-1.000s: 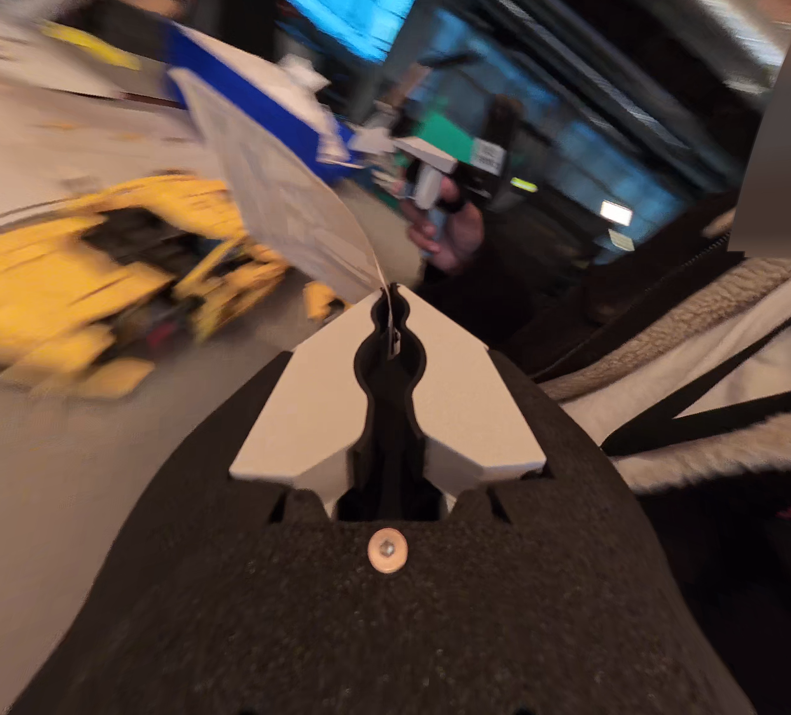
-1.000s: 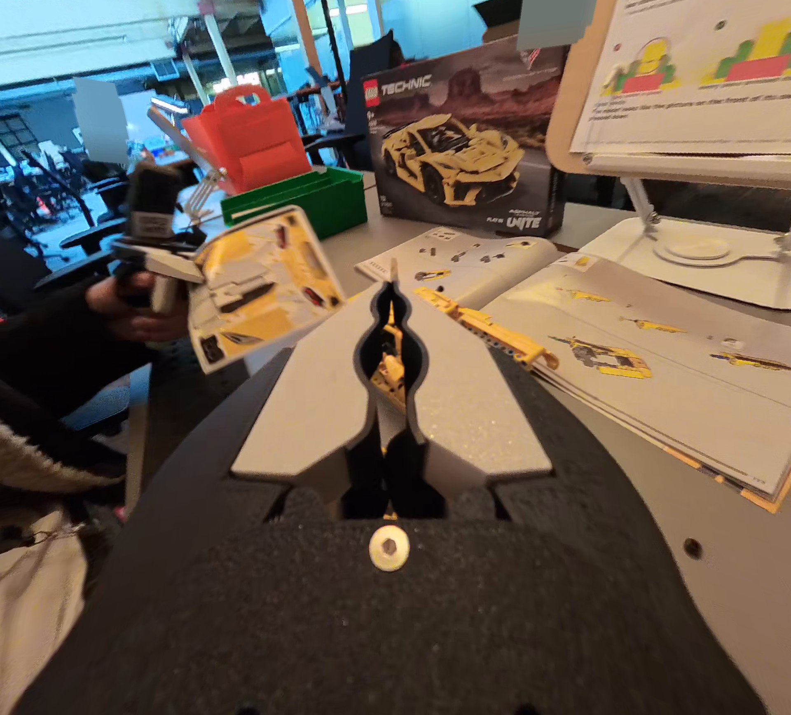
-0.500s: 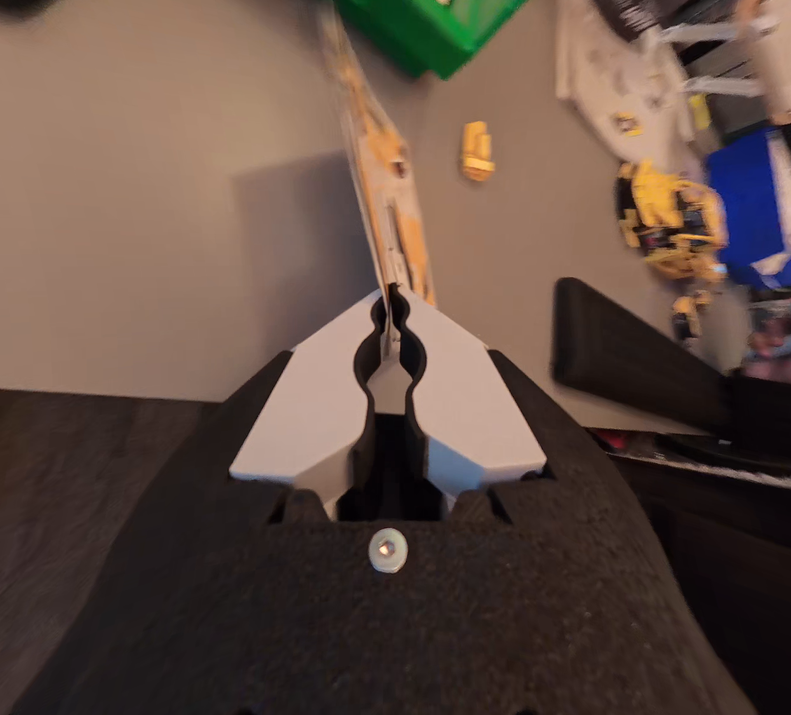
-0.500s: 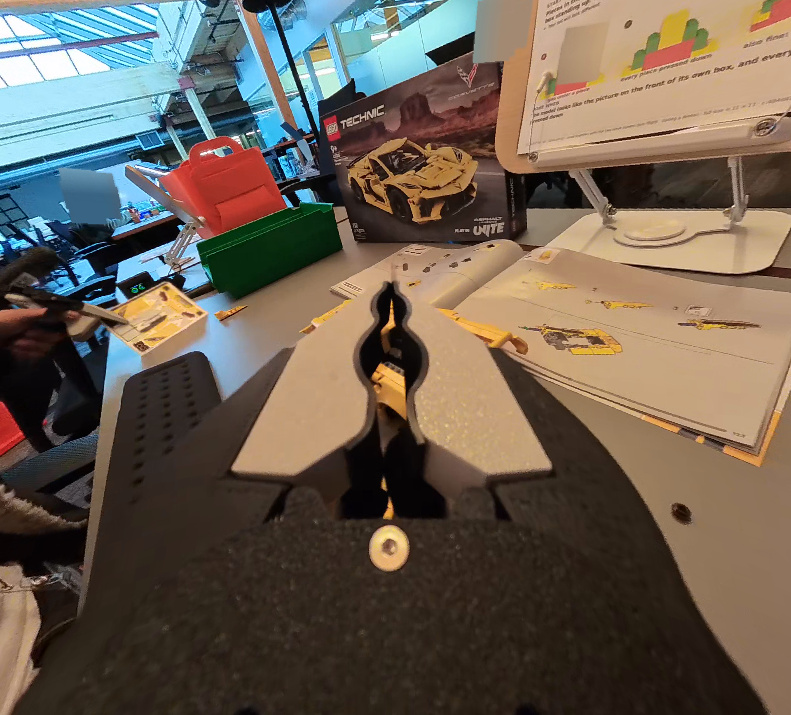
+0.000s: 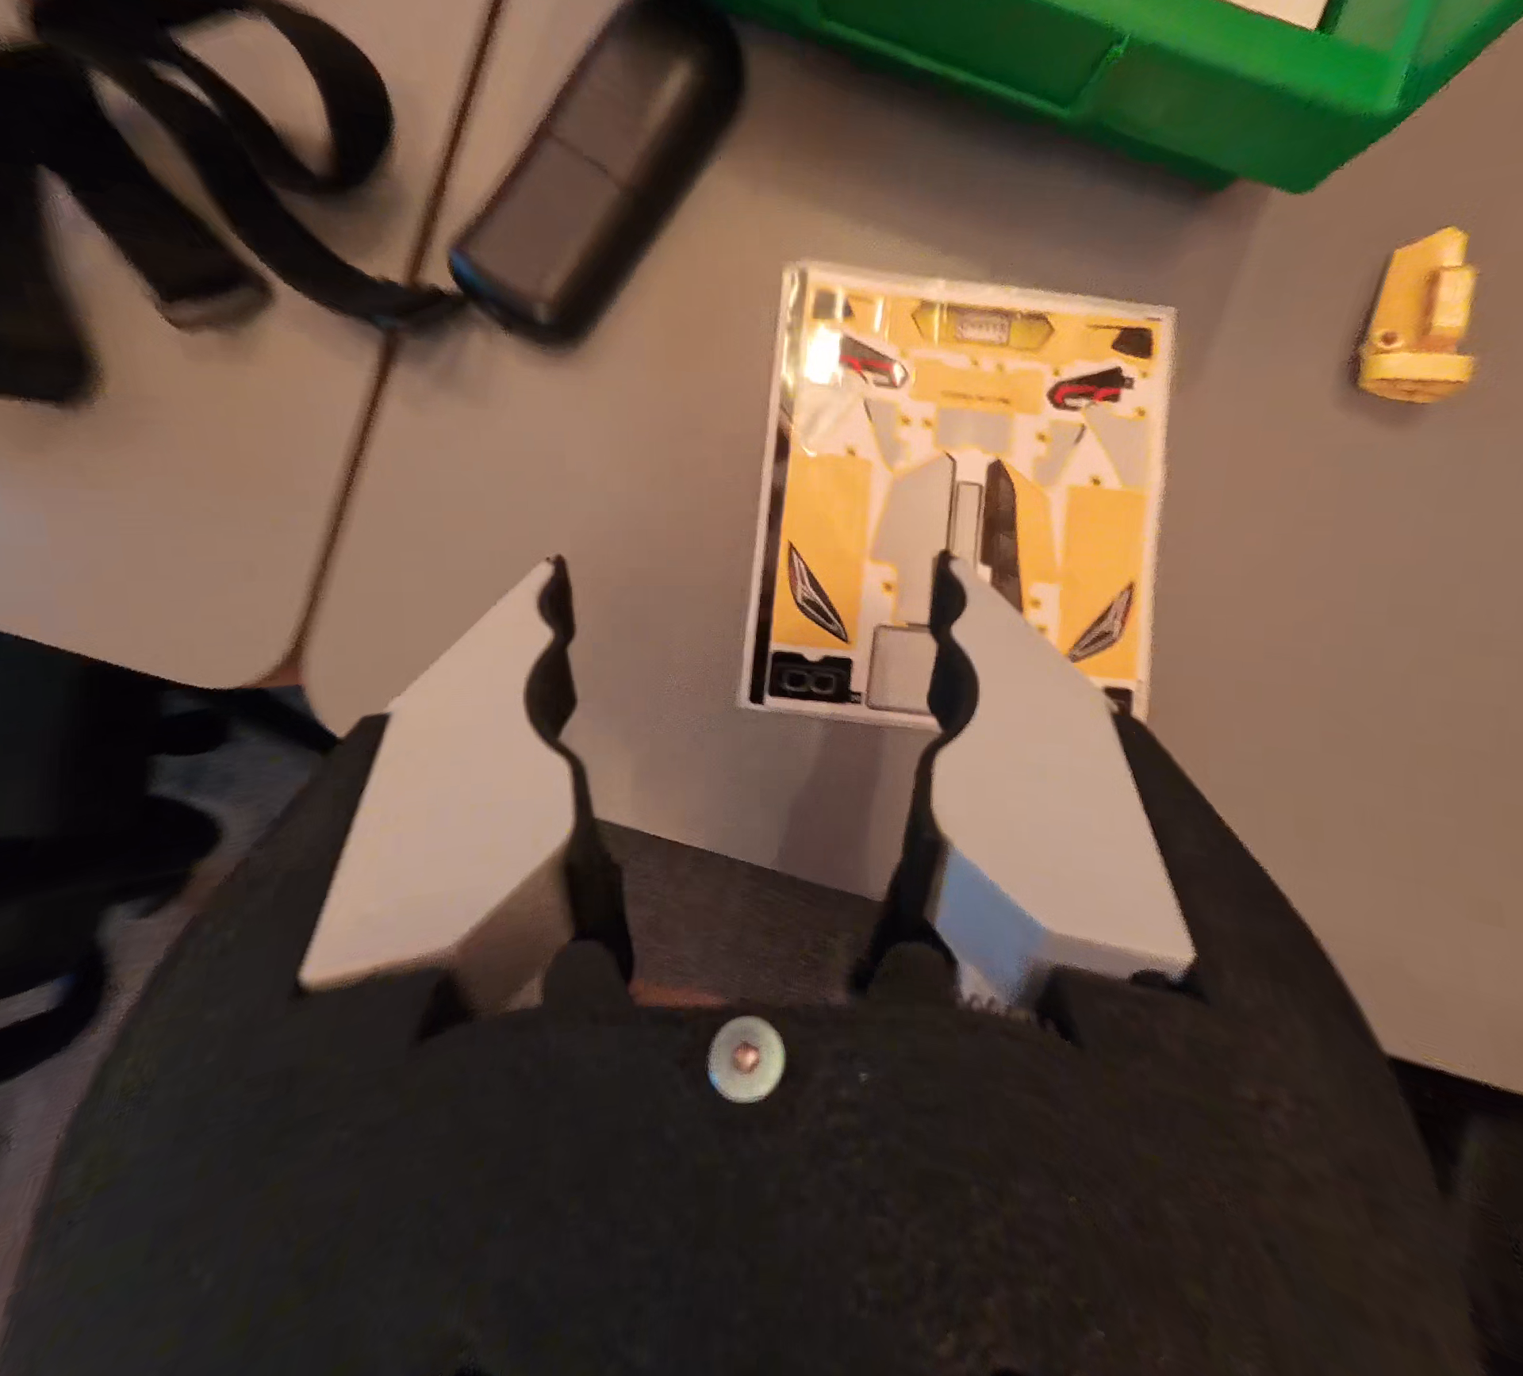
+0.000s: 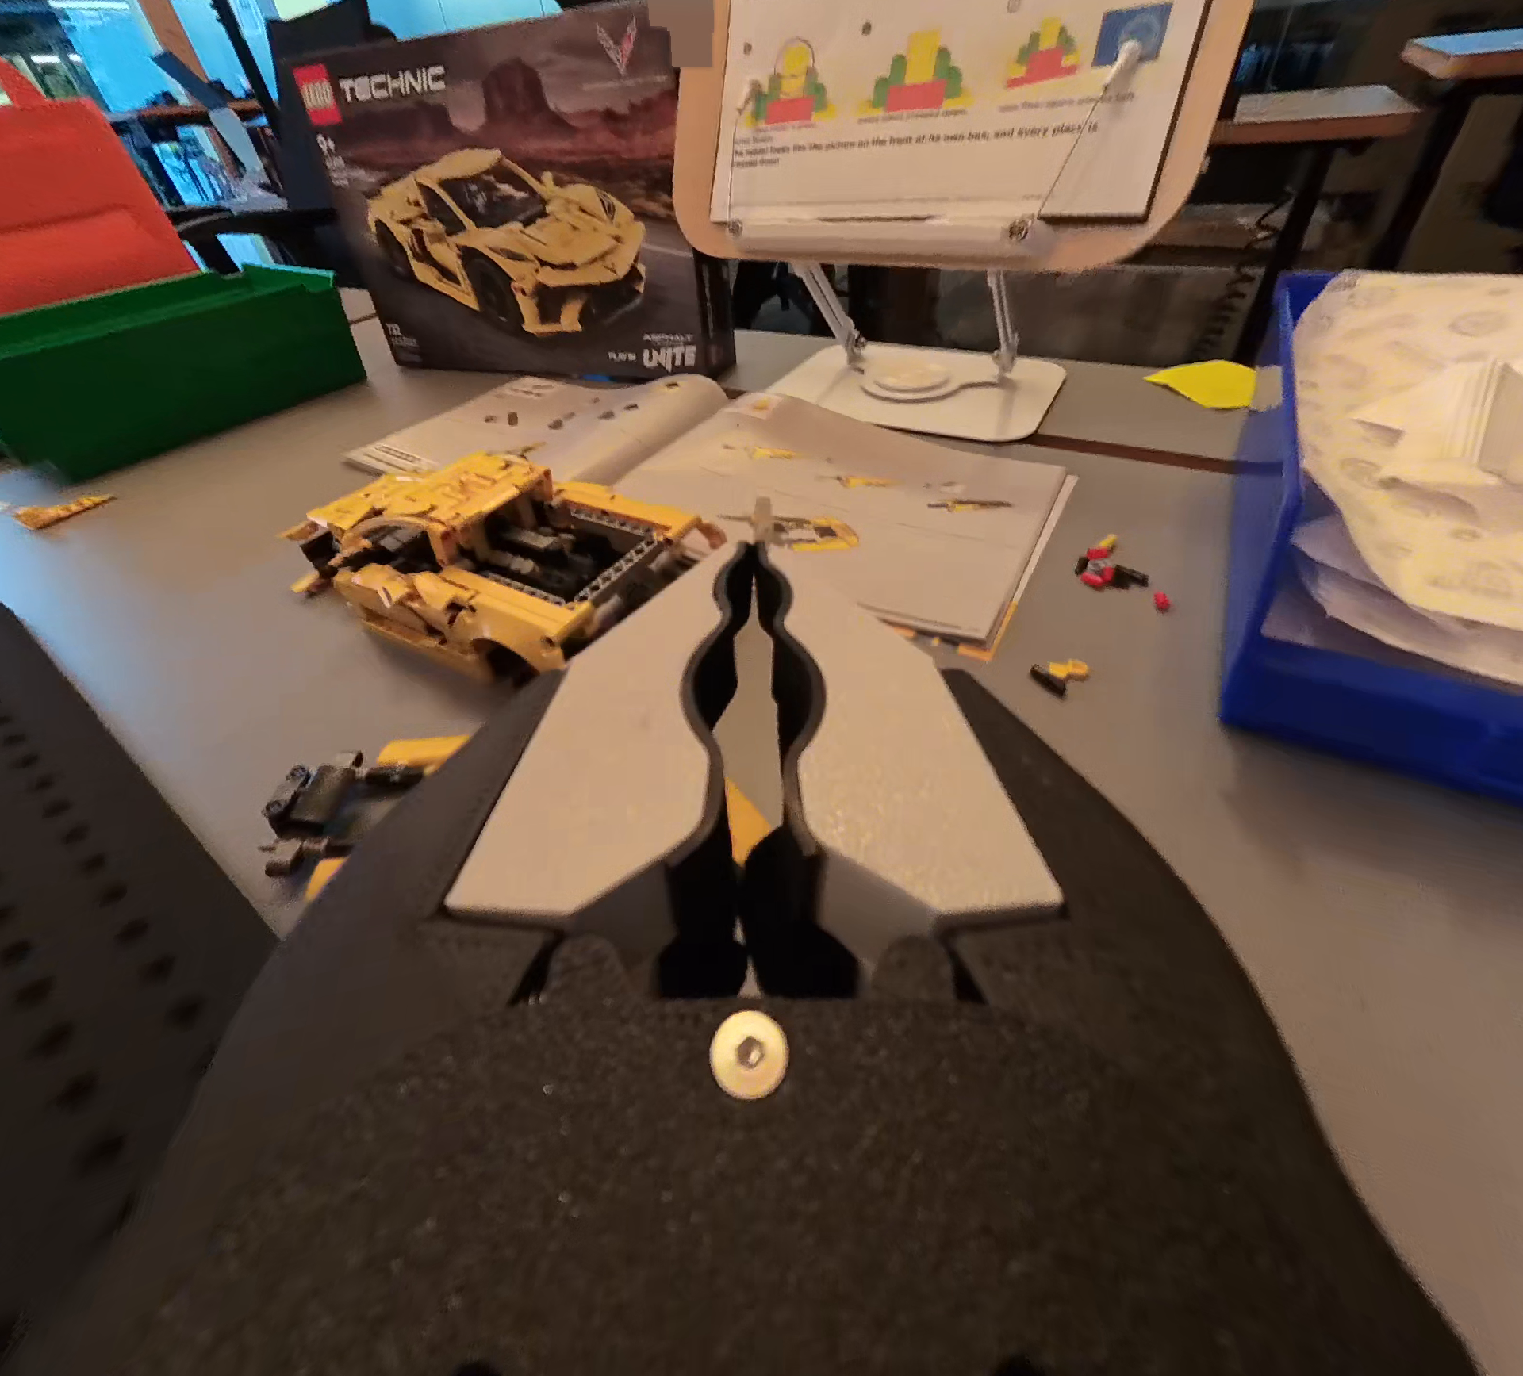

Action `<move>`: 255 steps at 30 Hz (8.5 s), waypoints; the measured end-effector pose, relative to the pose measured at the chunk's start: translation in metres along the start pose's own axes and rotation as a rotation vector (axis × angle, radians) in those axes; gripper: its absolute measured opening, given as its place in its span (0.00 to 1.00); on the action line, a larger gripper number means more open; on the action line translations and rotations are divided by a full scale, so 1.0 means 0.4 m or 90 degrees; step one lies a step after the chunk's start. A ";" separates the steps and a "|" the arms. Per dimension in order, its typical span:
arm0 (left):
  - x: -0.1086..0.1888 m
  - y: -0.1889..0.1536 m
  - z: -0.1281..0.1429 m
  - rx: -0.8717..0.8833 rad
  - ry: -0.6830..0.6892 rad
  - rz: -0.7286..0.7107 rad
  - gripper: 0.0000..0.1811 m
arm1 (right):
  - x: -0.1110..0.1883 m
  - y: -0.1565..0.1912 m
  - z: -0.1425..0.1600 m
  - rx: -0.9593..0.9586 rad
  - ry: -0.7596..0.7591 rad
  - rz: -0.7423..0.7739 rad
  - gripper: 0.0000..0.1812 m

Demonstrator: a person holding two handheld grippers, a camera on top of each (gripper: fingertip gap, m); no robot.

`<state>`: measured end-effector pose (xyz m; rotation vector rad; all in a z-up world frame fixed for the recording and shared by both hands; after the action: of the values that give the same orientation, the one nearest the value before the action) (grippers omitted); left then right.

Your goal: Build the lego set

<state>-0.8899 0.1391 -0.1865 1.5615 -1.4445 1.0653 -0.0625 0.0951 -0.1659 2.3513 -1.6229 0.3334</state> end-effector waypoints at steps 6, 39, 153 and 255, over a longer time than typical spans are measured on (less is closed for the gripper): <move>0.069 -0.034 -0.051 -0.025 -0.087 -0.068 0.48 | -0.020 0.003 0.011 -0.009 0.032 -0.027 0.00; 0.044 -1.612 0.079 -0.903 -0.086 0.568 0.37 | 0.029 -0.044 0.014 -0.131 -0.053 -0.086 0.00; 0.058 -0.789 0.092 -0.804 -0.031 0.078 0.02 | -0.226 0.596 -0.008 0.235 0.087 -0.072 0.00; -0.009 -1.183 0.173 -0.774 -0.410 0.073 0.14 | -0.125 0.410 0.024 0.047 0.152 -0.096 0.00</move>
<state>-0.4125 0.1183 -0.2090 0.8816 -2.0138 -0.3889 -0.2333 0.0800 -0.1775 2.3642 -1.3370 0.6258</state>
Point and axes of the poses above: each gripper's, where its closed fingertips meet, x back along the fingers, z out of its underside, y = z × x across the jaws, the point moved 10 cm from there along x, back along the fingers, and after that the axes turned 13 degrees about y, right-handed, at the moved point
